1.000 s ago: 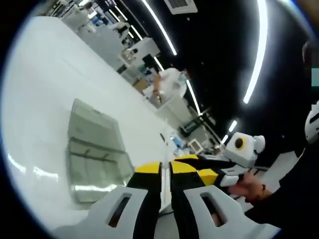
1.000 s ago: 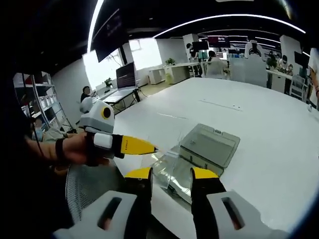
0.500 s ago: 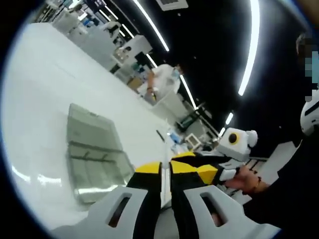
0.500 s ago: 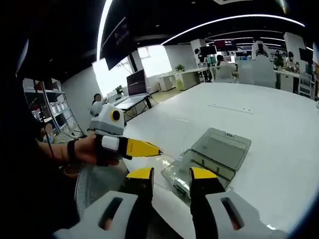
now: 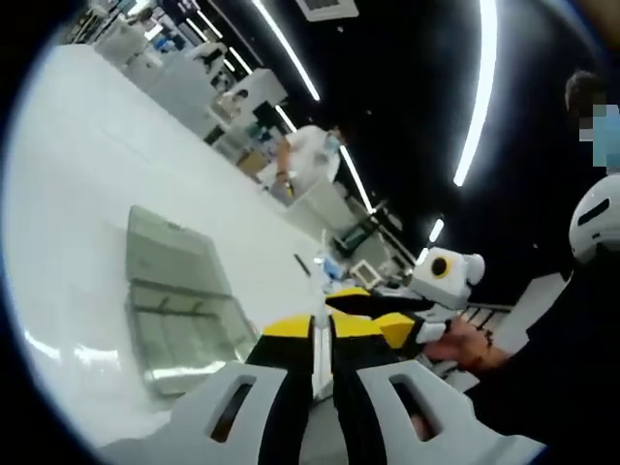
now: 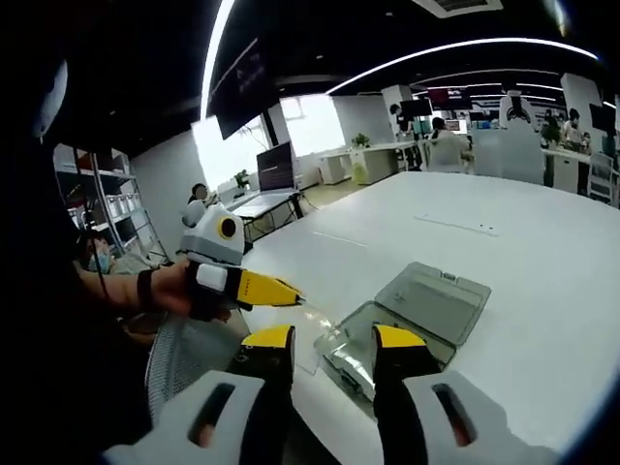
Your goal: Insert the divider into the dual guide fixture by aligning both edges with the guide slots and pushing it downward to the bottom, including one-sided entry, uneven engagement, binding, and posture correction.
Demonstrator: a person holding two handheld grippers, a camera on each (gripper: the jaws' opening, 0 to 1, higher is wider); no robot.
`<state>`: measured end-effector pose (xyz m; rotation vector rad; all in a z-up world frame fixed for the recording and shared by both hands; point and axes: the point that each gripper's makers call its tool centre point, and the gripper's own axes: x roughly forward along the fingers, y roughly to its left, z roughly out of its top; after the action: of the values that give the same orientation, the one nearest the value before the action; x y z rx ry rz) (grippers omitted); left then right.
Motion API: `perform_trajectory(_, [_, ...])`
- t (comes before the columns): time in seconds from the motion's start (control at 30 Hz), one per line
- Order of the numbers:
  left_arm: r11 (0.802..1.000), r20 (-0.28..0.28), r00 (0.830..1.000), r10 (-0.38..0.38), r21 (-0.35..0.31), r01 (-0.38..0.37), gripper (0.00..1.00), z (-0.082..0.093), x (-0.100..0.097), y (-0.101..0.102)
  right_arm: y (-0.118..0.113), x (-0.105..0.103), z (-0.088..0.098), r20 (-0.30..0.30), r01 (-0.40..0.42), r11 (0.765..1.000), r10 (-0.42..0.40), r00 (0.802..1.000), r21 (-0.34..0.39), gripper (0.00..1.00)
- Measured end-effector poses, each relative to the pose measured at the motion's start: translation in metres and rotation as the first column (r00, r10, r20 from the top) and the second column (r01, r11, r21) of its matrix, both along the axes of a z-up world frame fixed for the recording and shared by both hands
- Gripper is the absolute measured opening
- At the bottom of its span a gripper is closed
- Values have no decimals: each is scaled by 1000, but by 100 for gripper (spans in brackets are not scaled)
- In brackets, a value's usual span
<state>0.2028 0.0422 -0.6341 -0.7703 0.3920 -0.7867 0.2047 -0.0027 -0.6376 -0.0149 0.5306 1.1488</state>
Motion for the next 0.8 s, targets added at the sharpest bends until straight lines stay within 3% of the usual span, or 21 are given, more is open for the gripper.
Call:
perform_trajectory(0.53, [996,65,994,-86,-29,88,3,18,-10,-8,3,-6,15,-114,1,987,18,993,163,19])
perform_trajectory(0.8, [990,86,988,-130,-52,135,3,24,-19,-16,11,-17,18,-140,-45,982,72,988,184,13])
